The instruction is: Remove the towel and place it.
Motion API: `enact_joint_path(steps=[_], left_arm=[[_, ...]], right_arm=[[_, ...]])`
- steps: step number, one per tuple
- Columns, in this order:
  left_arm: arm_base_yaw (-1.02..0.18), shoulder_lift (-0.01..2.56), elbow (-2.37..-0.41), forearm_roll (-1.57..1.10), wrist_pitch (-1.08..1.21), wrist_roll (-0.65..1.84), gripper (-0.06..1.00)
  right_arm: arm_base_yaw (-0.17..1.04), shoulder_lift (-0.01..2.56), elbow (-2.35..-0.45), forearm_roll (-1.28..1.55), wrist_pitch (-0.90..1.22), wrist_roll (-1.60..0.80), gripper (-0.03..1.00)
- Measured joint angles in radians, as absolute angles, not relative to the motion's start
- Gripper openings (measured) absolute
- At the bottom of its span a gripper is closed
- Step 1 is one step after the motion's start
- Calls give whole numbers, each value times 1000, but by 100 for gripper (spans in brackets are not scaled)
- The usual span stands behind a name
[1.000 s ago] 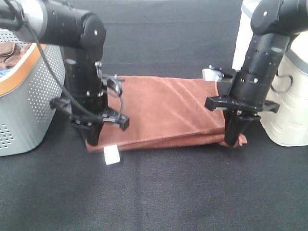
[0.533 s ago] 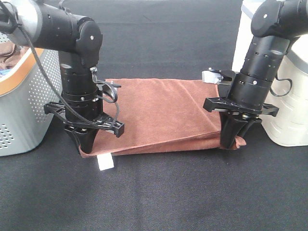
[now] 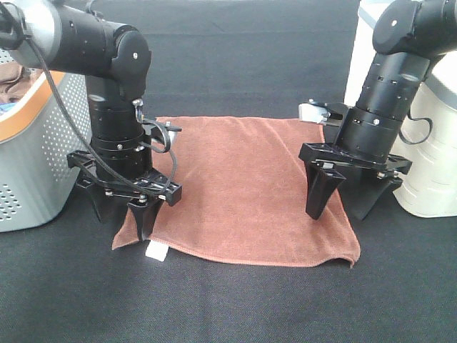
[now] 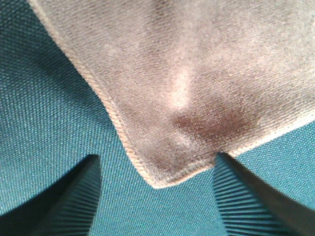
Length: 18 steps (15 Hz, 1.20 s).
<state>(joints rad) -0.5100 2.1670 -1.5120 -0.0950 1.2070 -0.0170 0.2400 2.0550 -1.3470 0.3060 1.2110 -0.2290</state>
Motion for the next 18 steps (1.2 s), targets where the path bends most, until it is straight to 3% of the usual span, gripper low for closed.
enact_joint_path(steps=[11,18], left_arm=[[-510,1890,-1553,-99,1209,-17,67],[-510,1566,-1663,-28,1214,-29,67]], right_arm=[[240,1834,-1344,363,1213,-219,75],[238,1492,-1342,371,1215,-219,76]])
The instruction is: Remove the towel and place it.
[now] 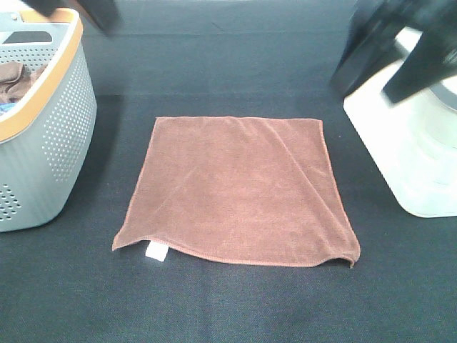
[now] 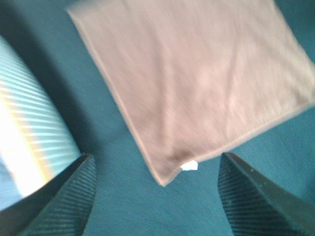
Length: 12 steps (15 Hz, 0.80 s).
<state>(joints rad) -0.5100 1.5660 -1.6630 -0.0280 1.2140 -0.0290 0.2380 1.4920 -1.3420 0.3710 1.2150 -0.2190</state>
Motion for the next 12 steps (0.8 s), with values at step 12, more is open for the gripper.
enact_joint_path(steps=[12], left_arm=[[-510,882,-946,17,1216,-183,67]], right_arm=[[238,887,-935,194,1222,-166,75]])
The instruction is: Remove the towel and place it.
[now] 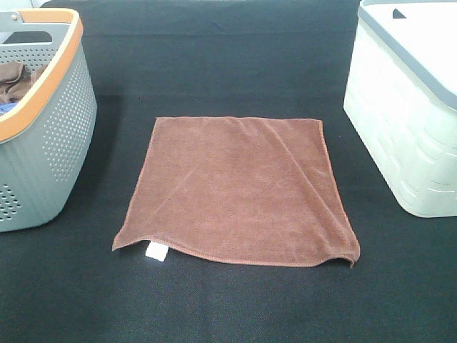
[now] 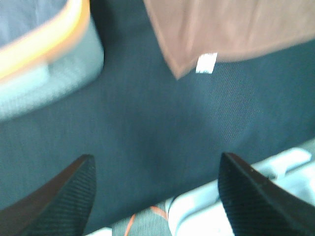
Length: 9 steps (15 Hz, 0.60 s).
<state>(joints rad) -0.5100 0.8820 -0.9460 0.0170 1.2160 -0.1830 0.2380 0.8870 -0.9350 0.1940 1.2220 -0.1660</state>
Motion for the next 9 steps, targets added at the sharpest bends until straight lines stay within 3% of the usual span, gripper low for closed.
enact_joint_path(steps=[4,9], left_arm=[[-510,608,-646,16,1217,-190,67],[-510,442,-532,0,1098,-147,67]], right_arm=[[238,685,-691,175,1221,-163,75],[238,494,-551,170,1197,-163,75]])
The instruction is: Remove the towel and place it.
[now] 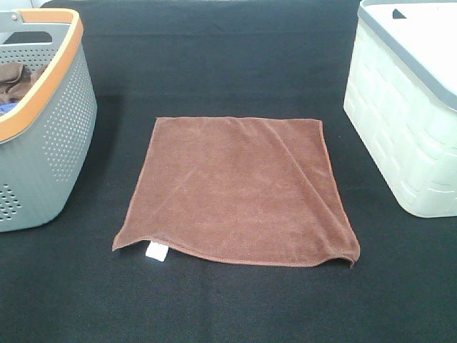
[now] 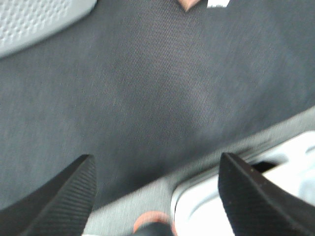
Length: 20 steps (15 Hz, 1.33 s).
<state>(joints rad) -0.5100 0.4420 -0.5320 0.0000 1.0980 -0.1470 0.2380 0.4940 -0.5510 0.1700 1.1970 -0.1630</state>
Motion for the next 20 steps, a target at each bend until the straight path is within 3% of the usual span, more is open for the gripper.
enact_joint_path(steps=[6,20], left_arm=[[-510,433,-514,-36,1050,0,67],[-510,431,-510,-167,1051,160,67]], right_arm=[[238,383,-509,94,1073,-187,75],[238,383,-509,93,1071,-186,75]])
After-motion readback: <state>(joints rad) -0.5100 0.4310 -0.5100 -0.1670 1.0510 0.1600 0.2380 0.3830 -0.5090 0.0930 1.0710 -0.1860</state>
